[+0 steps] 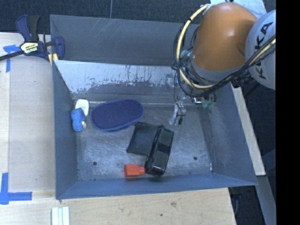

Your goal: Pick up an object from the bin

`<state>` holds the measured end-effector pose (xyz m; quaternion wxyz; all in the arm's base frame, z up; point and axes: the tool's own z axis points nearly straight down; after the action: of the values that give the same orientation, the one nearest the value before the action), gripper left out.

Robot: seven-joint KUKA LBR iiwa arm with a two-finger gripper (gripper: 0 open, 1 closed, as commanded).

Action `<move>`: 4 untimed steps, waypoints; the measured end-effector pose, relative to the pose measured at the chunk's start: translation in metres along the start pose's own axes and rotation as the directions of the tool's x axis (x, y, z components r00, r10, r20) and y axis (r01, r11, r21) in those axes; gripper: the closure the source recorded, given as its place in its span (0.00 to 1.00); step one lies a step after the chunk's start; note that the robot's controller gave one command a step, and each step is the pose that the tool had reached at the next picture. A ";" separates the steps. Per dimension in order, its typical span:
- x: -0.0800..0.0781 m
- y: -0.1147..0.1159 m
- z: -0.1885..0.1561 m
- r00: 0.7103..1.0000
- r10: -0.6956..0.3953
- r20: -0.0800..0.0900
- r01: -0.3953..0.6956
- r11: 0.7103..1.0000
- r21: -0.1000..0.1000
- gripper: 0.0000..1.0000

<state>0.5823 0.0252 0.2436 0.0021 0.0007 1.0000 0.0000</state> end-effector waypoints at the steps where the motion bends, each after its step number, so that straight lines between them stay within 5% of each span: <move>1: 0.053 -0.026 0.128 0.943 -0.332 -0.003 0.332 0.943 -0.002 0.00; 2: 0.026 -0.013 0.173 0.521 -0.853 0.001 0.853 0.521 -0.001 0.00; 3: 0.026 -0.014 0.172 0.523 -0.852 0.000 0.852 0.523 0.001 1.00; 4: 0.024 -0.014 0.093 0.546 -0.838 0.002 0.838 0.546 0.002 1.00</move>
Offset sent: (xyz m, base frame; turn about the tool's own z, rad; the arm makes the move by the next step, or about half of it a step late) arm -0.0526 -0.0253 -0.1271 -0.3397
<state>0.5591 0.0116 0.1505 0.0031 -0.4758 0.8795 -0.0013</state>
